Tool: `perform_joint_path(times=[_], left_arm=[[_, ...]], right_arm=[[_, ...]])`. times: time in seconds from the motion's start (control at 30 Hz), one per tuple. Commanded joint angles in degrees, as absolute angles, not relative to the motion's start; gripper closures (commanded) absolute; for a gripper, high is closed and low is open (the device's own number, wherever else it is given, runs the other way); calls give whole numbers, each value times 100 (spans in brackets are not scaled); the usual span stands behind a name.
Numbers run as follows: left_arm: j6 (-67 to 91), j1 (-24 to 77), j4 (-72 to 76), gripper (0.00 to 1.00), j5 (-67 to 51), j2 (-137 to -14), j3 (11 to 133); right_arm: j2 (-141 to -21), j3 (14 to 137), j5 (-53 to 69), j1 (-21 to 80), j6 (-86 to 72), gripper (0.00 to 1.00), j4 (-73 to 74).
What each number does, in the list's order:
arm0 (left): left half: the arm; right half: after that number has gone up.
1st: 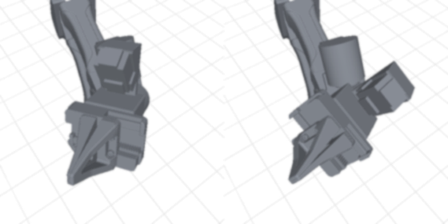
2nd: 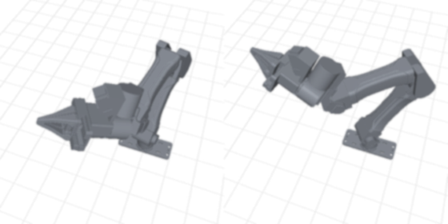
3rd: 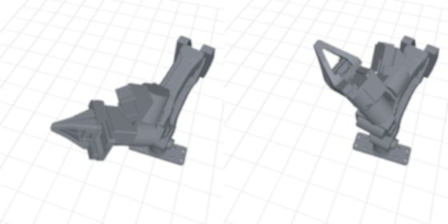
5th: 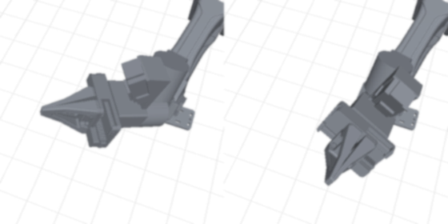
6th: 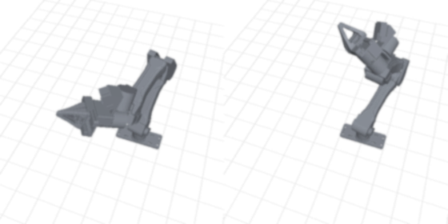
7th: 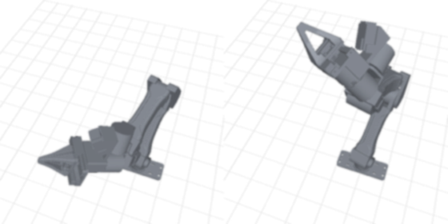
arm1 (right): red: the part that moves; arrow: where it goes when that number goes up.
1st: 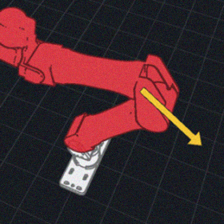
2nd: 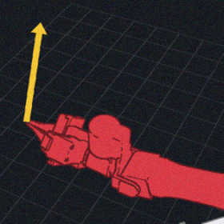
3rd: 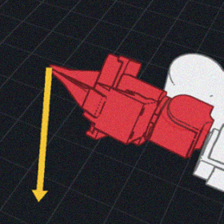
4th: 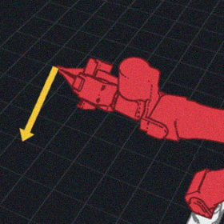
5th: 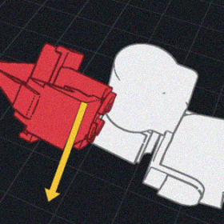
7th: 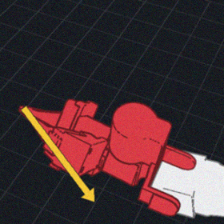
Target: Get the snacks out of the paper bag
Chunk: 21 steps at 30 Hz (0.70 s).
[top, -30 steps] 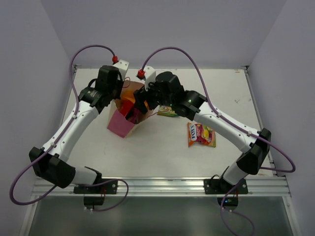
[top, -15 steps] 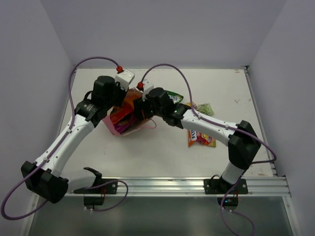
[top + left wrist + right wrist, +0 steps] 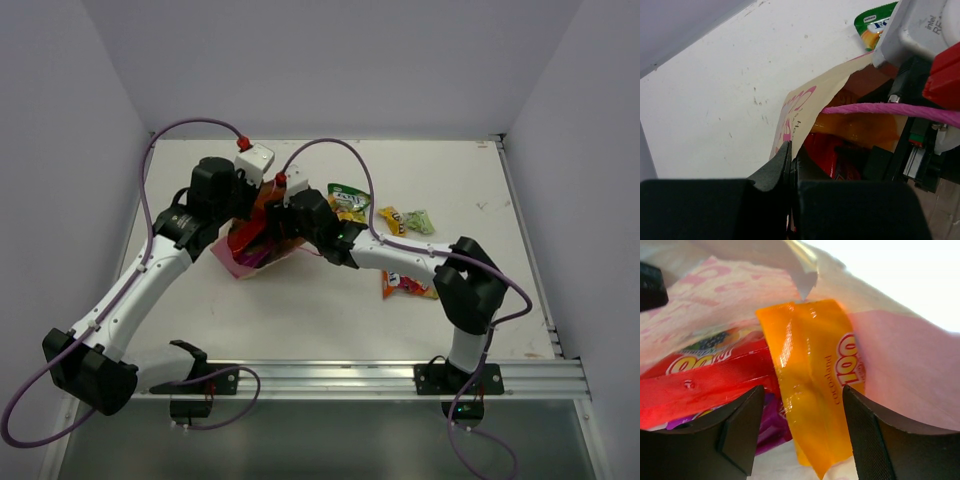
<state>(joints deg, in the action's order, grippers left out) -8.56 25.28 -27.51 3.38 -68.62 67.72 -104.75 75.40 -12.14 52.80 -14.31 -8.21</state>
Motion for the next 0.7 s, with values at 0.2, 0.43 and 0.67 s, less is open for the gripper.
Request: perform_joint_path(times=[0.2, 0.43, 0.67], left_arm=[[-835, 2584, -1969, 100, 167, -6548, 7031], [-853, 2584, -1978, 100, 141, -6486, 7075], [-809, 2584, -1899, 100, 193, -6407, 6935]], right_arm=[[-10643, 7629, -2566, 5291, -888, 37, -1362], [-11083, 8015, -1978, 5291, -914, 45, -1064], [-11031, 8191, -1591, 5291, -607, 100, -888]])
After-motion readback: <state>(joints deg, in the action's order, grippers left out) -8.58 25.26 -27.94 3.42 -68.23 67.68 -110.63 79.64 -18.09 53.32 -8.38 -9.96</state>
